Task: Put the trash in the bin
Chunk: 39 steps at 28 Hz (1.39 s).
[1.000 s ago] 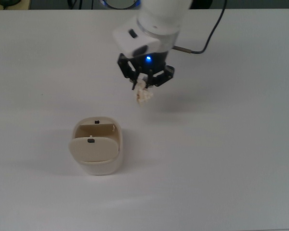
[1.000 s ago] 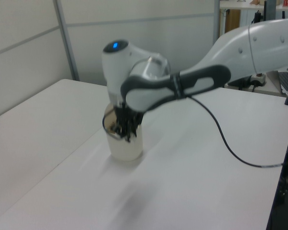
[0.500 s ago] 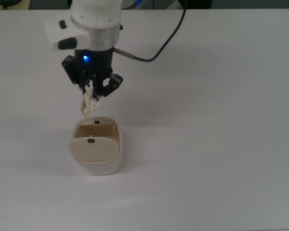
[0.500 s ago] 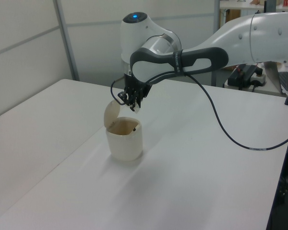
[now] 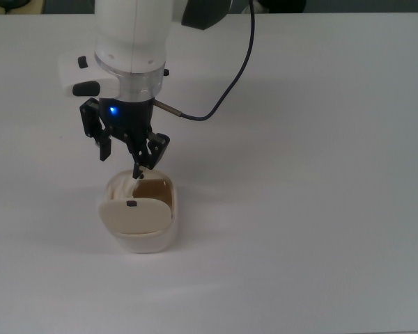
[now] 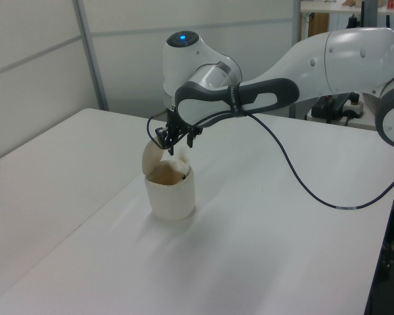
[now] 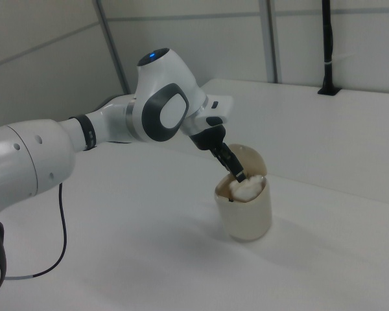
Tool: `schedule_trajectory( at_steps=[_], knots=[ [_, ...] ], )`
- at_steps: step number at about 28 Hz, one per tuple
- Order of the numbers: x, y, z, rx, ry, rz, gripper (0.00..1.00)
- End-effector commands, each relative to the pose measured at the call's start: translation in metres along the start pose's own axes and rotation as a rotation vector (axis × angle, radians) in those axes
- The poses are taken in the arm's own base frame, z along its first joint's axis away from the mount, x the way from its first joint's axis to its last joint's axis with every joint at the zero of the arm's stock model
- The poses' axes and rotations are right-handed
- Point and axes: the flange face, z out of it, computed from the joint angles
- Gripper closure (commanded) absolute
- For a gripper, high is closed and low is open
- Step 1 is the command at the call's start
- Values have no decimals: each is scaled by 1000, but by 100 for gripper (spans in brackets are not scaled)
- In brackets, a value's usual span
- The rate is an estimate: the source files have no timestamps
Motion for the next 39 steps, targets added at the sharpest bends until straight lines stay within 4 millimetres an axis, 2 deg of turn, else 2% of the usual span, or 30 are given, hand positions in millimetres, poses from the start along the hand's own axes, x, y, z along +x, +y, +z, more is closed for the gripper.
schedule_trajectory(
  at_steps=[1,6,9,10,14,19,20,25,26,28,32,34,39],
  knots=[
    [-4,-18,-9,-13,24,-4,0],
    [-8,-23,-15,-15,28,-12,0],
    [-10,-20,-29,-15,24,-22,0],
    [-15,-19,-40,-16,-1,-52,0],
    [-33,-22,-56,-29,-93,-153,0],
    [-53,-11,-95,33,-228,-275,0],
    [-61,-5,-110,49,-276,-324,0],
    [-81,16,-149,65,-373,-441,0],
    [-87,26,-161,70,-401,-473,0],
    [-91,34,-170,72,-417,-498,0],
    [-89,57,-185,78,-422,-513,0],
    [-86,67,-185,80,-421,-515,0],
    [-82,76,-181,93,-419,-503,0]
  ],
)
